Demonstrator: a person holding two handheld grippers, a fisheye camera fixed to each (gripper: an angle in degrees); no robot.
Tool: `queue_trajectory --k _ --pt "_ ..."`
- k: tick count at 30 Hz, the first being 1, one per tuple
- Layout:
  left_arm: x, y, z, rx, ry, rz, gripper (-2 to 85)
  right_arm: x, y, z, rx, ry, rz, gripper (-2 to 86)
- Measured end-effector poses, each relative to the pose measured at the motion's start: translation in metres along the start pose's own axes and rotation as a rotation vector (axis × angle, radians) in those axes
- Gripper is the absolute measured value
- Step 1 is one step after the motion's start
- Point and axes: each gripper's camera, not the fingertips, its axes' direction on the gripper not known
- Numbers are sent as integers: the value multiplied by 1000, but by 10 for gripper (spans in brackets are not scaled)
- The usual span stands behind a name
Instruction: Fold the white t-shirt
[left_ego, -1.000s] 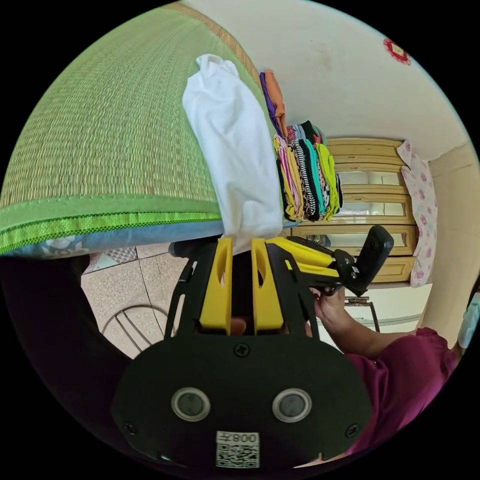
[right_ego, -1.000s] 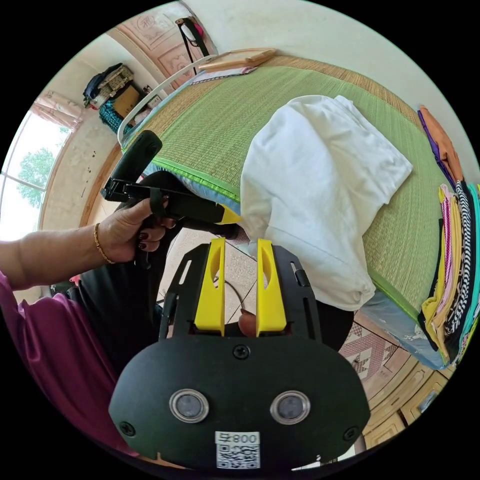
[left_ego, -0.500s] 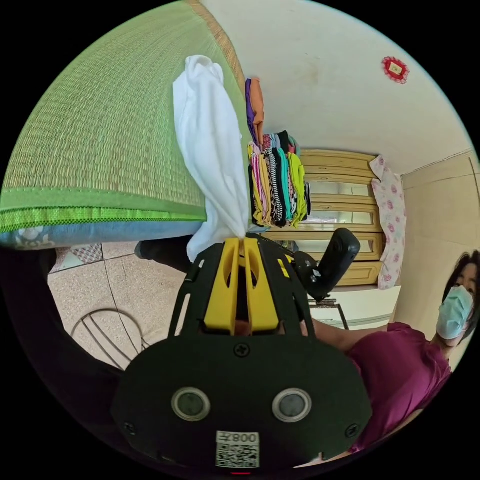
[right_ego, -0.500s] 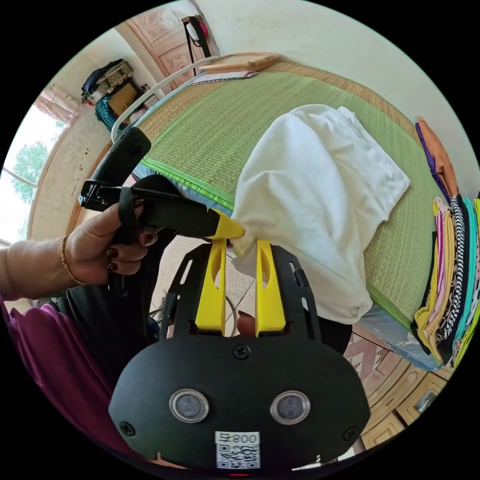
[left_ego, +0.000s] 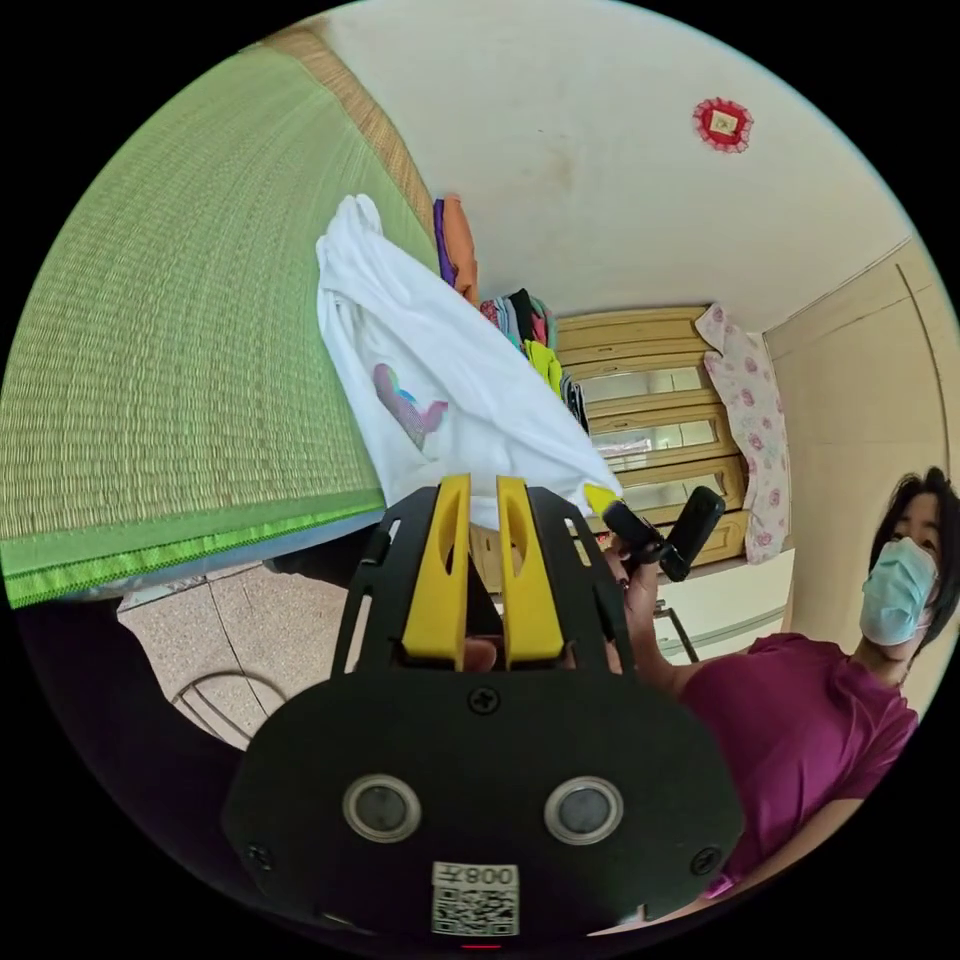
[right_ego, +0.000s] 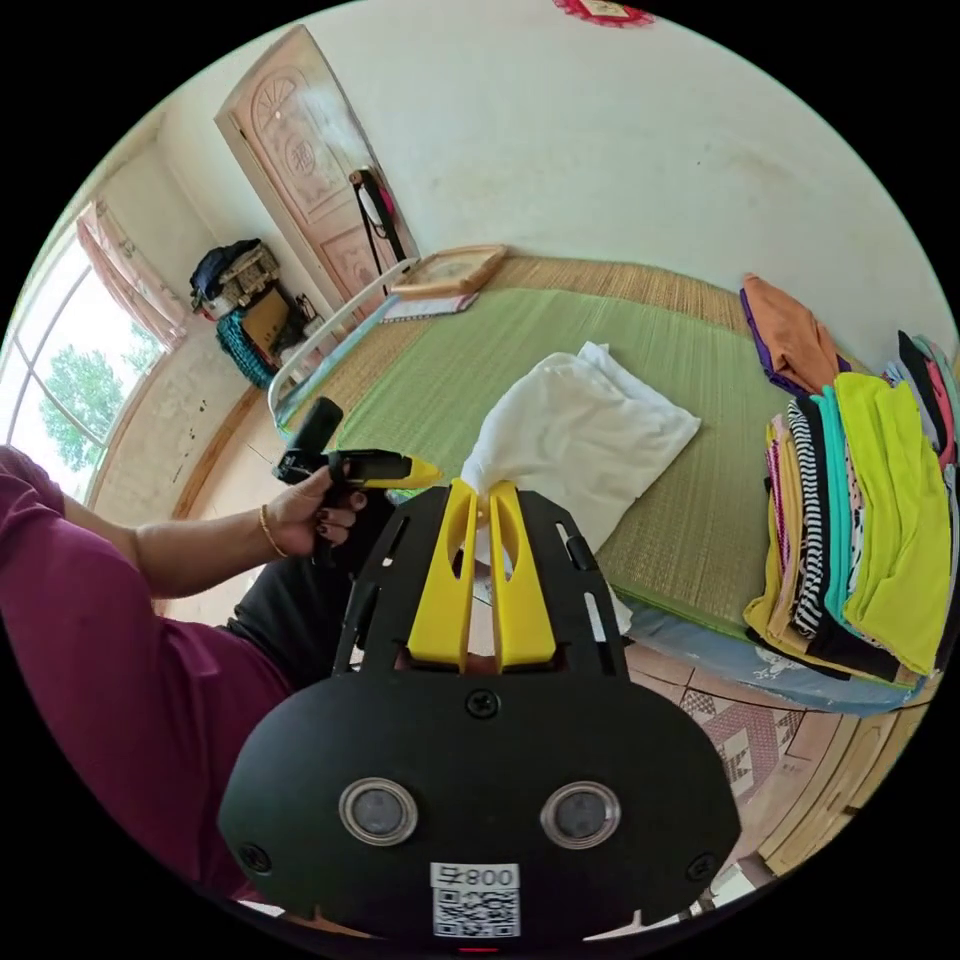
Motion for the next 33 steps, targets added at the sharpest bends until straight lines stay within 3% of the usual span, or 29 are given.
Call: queue_trajectory --k 8,17,23,33 --pt "-15 -56 -20 93 86 -95 80 34 -2 -96 176 -80 -6 21" --pt "-8 -131 -33 107 104 -170 96 58 23 -125 209 -110 16 22" --pt "3 -157 -47 80 15 -240 66 84 39 -139 235 -153 47 22" --pt "110 -139 -158 245 255 -90 16 127 80 -177 319 -139 97 21"
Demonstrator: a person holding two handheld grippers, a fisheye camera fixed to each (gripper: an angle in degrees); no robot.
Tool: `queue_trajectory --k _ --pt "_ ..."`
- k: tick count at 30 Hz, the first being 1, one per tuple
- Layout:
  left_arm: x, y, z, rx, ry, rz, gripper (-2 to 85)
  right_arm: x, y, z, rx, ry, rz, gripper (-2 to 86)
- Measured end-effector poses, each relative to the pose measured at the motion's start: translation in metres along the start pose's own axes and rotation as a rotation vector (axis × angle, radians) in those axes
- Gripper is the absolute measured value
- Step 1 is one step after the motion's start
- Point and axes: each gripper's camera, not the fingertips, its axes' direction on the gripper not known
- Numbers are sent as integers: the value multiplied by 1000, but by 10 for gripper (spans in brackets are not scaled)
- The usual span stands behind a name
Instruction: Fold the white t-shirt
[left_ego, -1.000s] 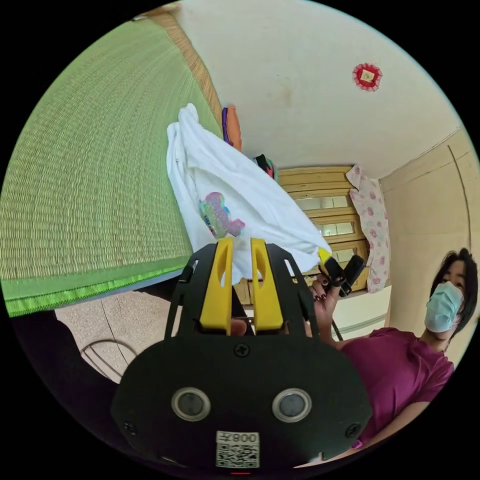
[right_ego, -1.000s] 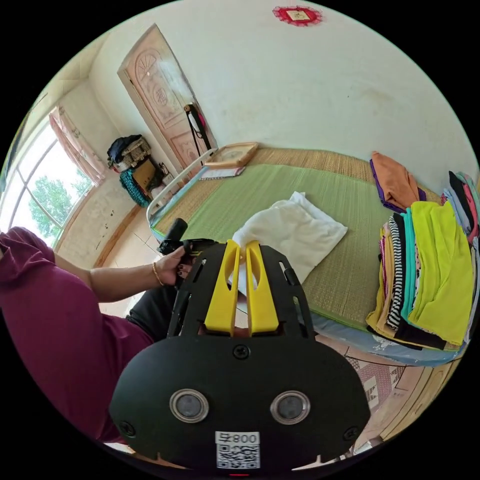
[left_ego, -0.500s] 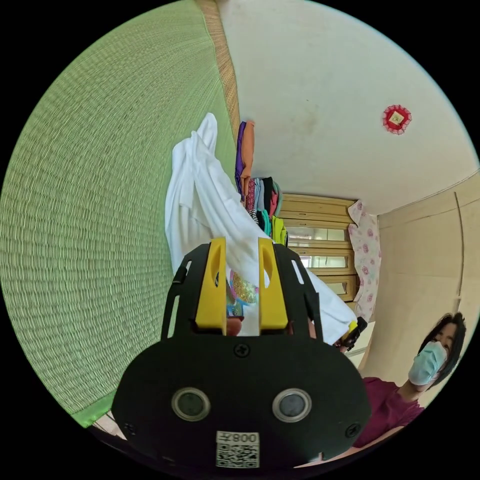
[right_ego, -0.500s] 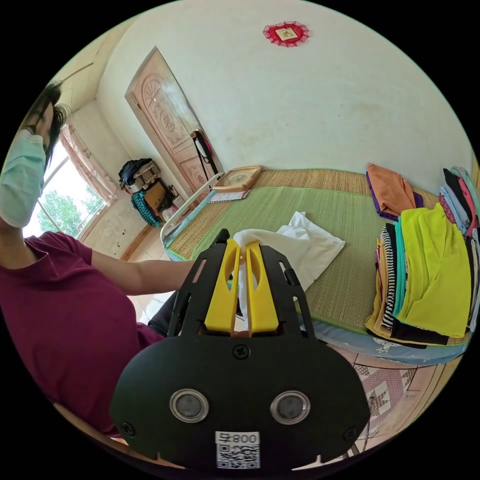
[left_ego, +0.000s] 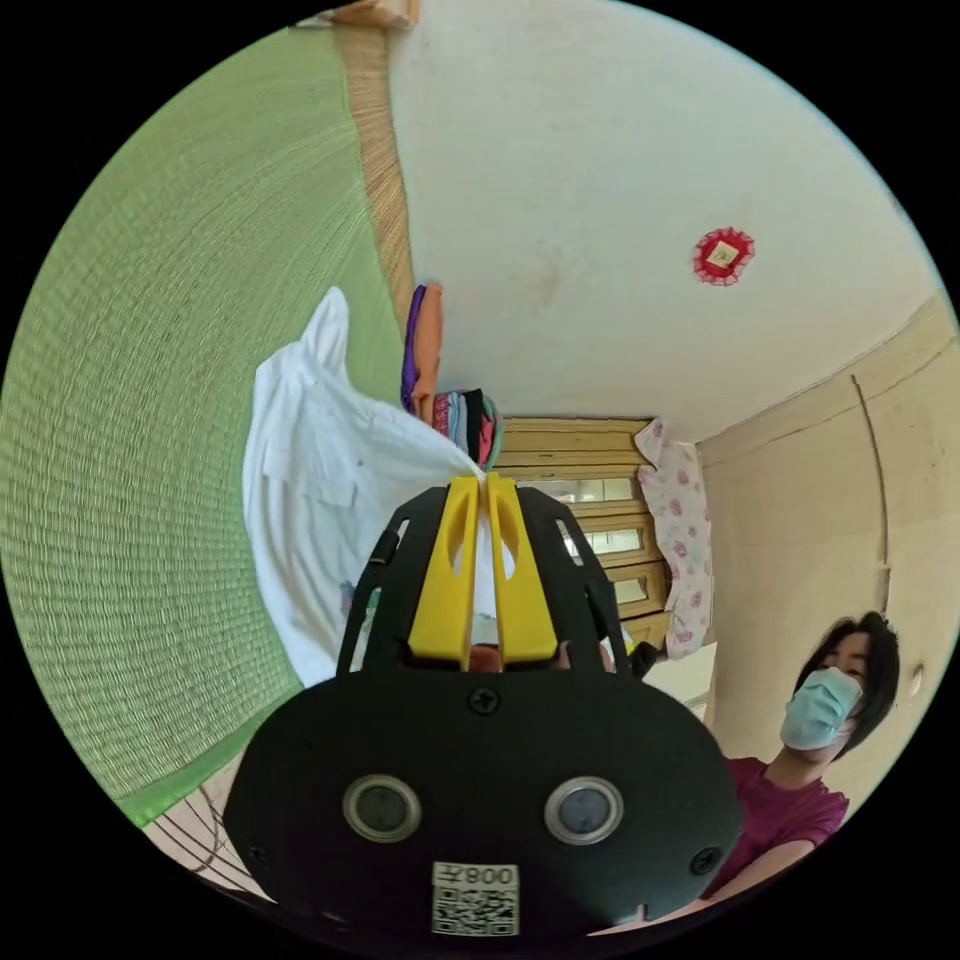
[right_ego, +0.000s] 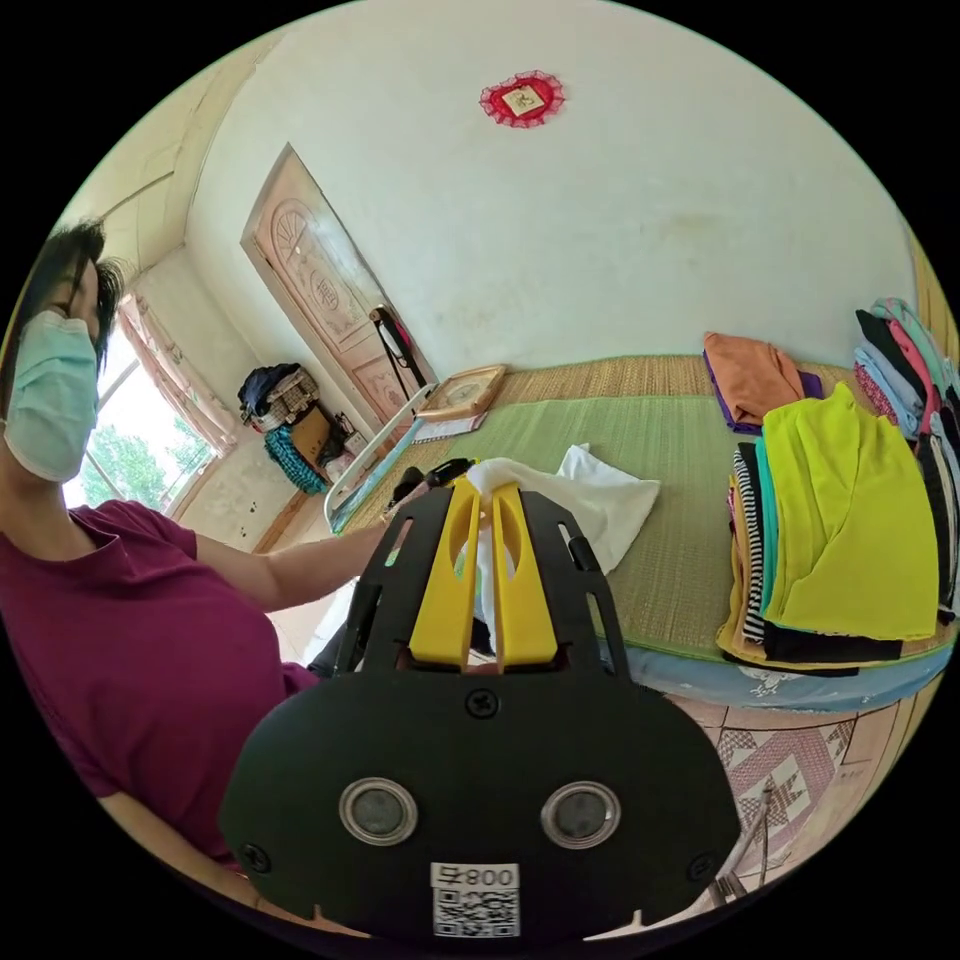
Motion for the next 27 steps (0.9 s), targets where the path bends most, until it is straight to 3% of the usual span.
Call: queue_trajectory --k 8,16,27 --pt "234 37 -109 55 157 435 14 -24 7 -105 244 57 -128 22" --pt "472 162 -212 130 172 974 14 -75 39 -198 498 40 -264 22" --pt "624 338 -314 250 102 1364 15 -142 123 -282 681 -29 -417 20"
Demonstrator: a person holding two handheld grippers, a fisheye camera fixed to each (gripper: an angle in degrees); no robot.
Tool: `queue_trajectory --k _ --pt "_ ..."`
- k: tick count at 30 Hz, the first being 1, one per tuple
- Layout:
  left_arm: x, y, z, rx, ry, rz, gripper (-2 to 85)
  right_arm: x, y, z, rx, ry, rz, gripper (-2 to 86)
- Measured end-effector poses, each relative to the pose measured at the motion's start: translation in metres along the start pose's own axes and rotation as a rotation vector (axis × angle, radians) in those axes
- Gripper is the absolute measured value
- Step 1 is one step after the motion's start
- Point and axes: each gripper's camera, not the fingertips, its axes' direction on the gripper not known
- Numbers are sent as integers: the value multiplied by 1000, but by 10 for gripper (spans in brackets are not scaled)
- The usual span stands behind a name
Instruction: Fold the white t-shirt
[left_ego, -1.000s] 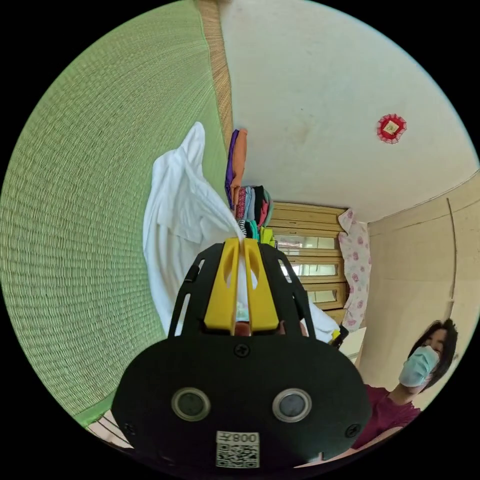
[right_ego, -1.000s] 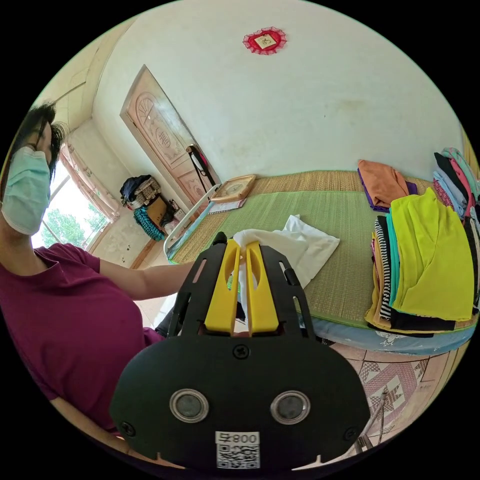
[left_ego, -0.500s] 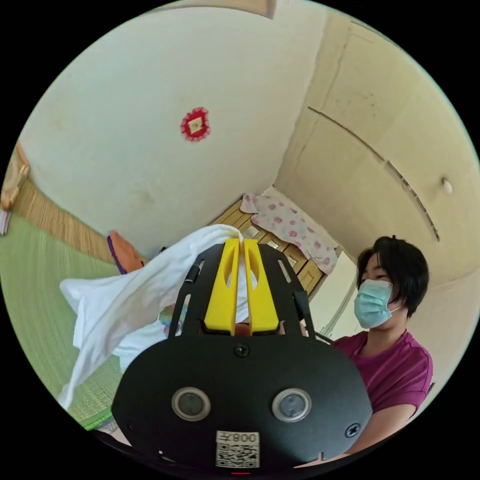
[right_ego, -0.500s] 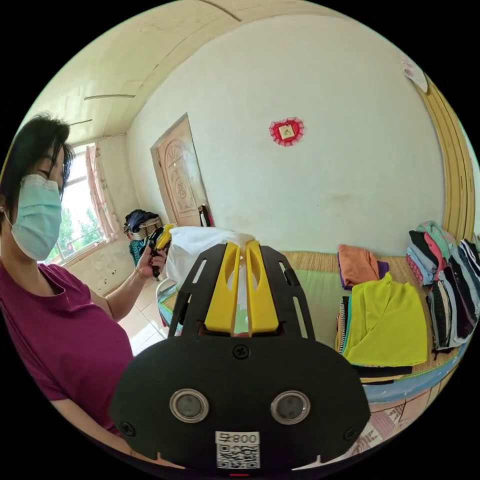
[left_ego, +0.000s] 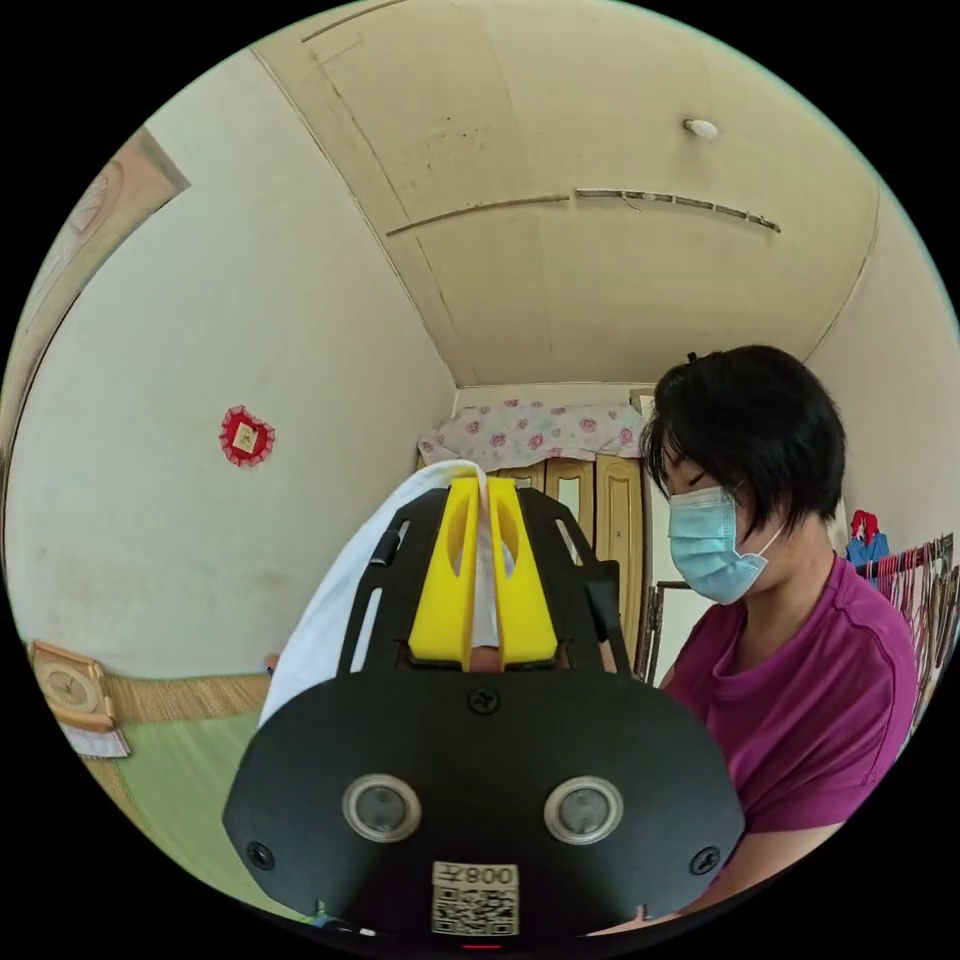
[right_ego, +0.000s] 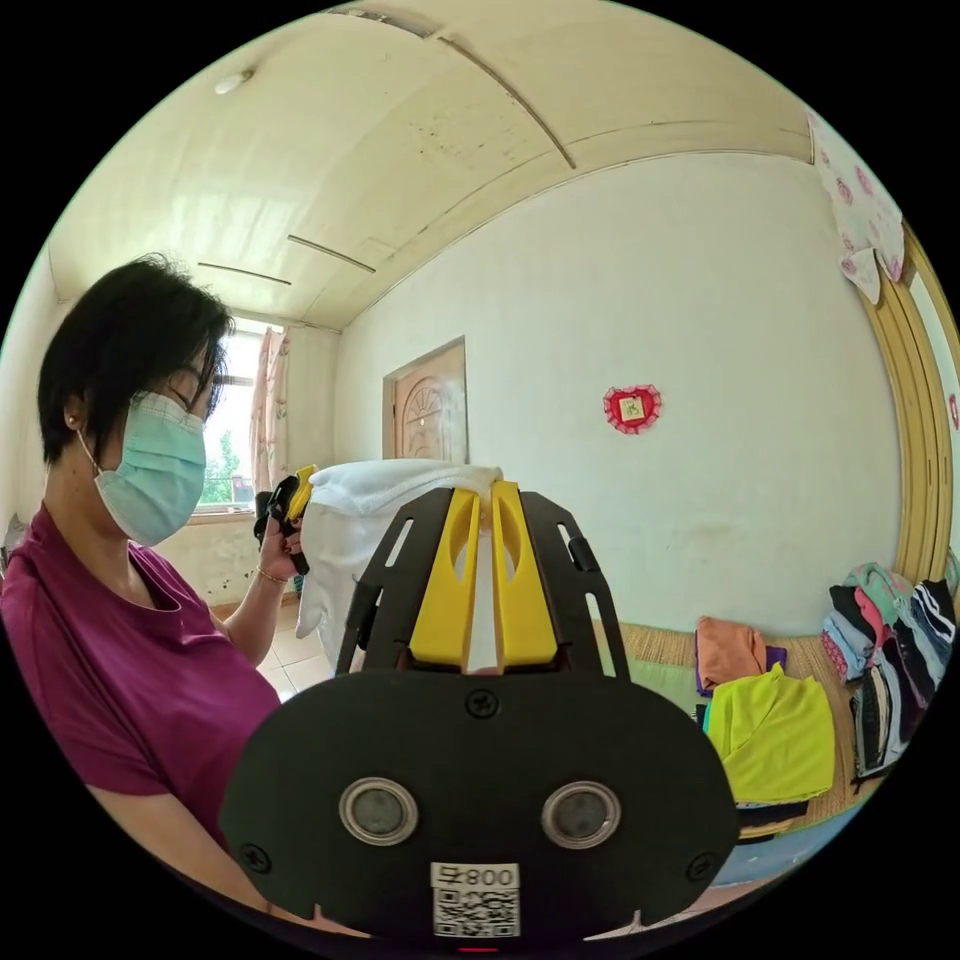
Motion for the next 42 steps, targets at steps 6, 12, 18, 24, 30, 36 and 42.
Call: queue_trajectory --k 6,12,18,24,30,36,42 --pt "76 -41 -49 26 -21 116 15 -44 2 -44 56 -37 -67 17" --pt "141 -75 -88 48 -90 282 15 -84 -1 -74 104 -52 -162 14" --pt "183 -92 -109 87 -172 429 18 -112 5 -92 163 -23 -231 12" --pt "176 -99 -116 73 -191 426 19 -112 13 -85 175 -28 -235 12" --pt "146 -99 -114 60 -249 429 20 -100 13 -49 164 -25 -238 12" --pt "86 -87 -101 45 -279 401 20 -75 11 0 127 -38 -211 12" --pt "-3 -68 -75 8 -304 342 20 -43 12 69 79 -5 -181 12"
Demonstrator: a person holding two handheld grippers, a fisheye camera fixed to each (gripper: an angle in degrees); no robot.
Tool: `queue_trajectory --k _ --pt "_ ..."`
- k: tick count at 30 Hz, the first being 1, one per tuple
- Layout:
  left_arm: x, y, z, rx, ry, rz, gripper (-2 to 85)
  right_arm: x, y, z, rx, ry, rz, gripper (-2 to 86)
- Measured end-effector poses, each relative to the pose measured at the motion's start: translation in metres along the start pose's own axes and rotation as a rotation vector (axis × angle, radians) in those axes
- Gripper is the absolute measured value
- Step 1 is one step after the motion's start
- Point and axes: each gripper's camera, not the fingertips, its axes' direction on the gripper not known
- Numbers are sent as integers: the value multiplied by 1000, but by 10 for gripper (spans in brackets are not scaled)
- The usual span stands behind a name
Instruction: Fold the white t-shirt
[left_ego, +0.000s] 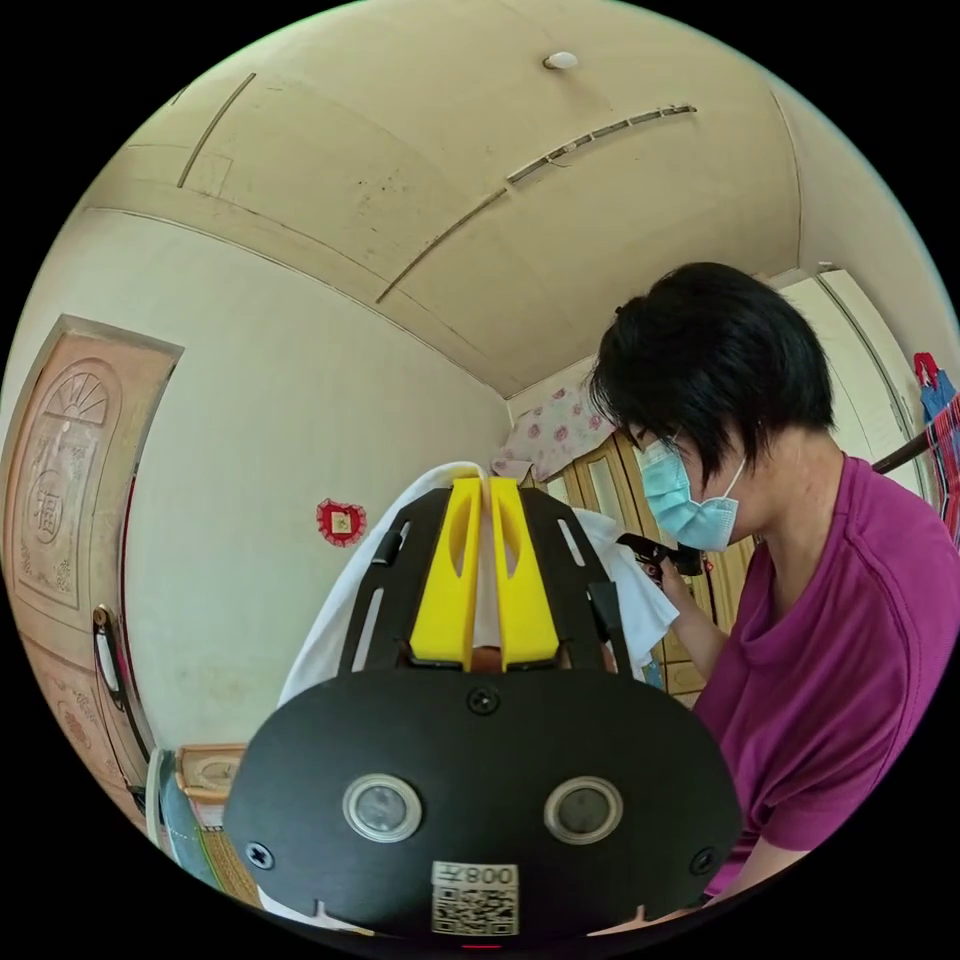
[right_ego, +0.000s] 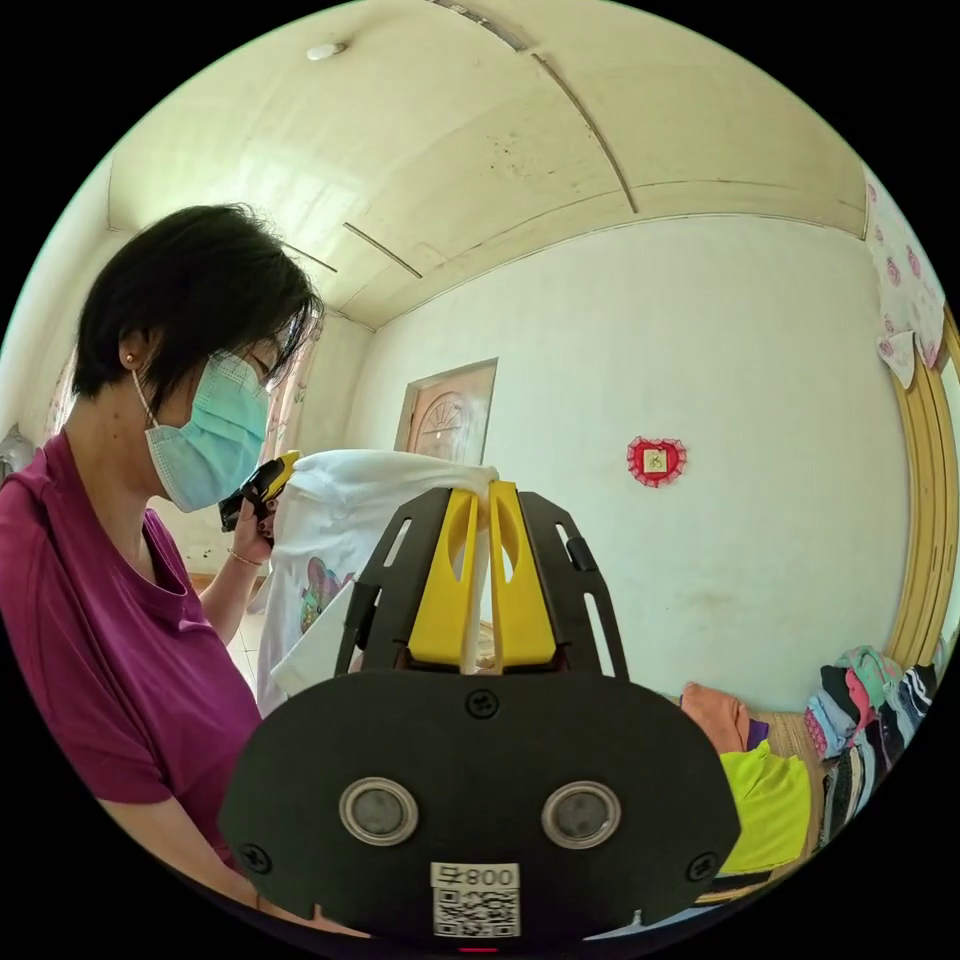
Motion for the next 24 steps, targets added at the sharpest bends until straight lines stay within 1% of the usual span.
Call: queue_trajectory --k 6,8,9,11,12,14,15,16,17,18,19,20,21,22,23,24 --pt "-96 67 81 -98 -42 -71 18 71 19 117 -119 19 65 13" --pt "-133 96 114 -156 -78 -105 18 113 33 180 -178 0 112 13" --pt "-160 117 138 -201 -106 -127 18 124 38 197 -198 1 125 14" --pt "-205 156 176 -286 -147 -175 18 171 63 274 -294 -10 180 15" --pt "-237 187 201 -346 -173 -216 18 183 72 295 -321 -8 195 15" --pt "-283 240 238 -416 -206 -275 19 232 117 379 -428 -8 266 18" --pt "-313 278 262 -474 -231 -319 19 245 131 400 -457 -10 286 18" --pt "-341 319 285 -538 -255 -359 20 269 161 443 -521 -9 324 20" --pt "-356 341 296 -565 -263 -388 21 292 194 483 -590 -7 366 22" --pt "-384 387 318 -618 -270 -438 23 304 213 503 -623 -5 390 23" --pt "-411 436 339 -696 -293 -482 25 326 253 542 -689 -4 432 26" --pt "-425 461 349 -732 -308 -517 27 348 296 581 -766 -15 495 29" --pt "-451 515 368 -798 -307 -594 31 359 319 599 -807 -19 528 30" --pt "-475 571 385 -901 -293 -660 34 378 365 632 -895 -15 597 33" --pt "-486 597 392 -953 -308 -698 36 395 409 660 -981 -12 672 36" --pt "-501 643 400 -1034 -346 -759 39 402 429 670 -1017 -4 711 37"
